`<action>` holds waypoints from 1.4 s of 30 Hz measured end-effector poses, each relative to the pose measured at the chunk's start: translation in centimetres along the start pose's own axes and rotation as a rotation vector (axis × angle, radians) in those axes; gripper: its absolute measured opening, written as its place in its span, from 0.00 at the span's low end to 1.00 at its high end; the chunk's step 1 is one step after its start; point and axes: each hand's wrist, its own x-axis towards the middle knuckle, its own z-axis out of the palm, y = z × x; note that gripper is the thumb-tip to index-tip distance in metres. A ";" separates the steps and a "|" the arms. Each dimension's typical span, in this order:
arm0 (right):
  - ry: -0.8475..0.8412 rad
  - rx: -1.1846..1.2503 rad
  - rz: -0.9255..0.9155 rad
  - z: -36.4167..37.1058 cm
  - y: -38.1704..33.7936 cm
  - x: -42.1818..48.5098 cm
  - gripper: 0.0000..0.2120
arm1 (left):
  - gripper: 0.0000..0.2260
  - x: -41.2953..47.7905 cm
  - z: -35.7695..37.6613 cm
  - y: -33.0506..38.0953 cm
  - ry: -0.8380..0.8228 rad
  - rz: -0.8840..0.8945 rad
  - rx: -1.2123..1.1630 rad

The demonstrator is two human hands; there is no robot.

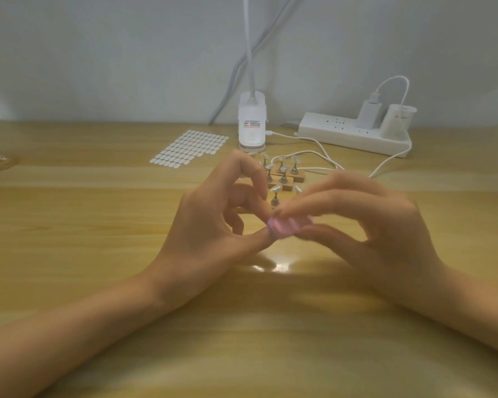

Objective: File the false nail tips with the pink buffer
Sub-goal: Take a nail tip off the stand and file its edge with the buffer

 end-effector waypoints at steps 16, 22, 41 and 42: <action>-0.007 -0.031 -0.011 0.0 0.0 0.1 0.08 | 0.18 0.1 0.1 -0.1 0.006 -0.005 0.011; 0.003 -0.024 0.016 -0.1 0.2 0.2 0.07 | 0.17 0.0 0.1 -0.2 0.004 0.012 0.021; 0.012 -0.061 0.019 -0.2 0.0 0.2 0.07 | 0.18 0.0 0.1 -0.3 0.010 0.006 0.028; -0.001 -0.053 -0.012 -0.1 -0.2 0.1 0.07 | 0.18 -0.1 0.2 -0.3 0.007 0.009 0.021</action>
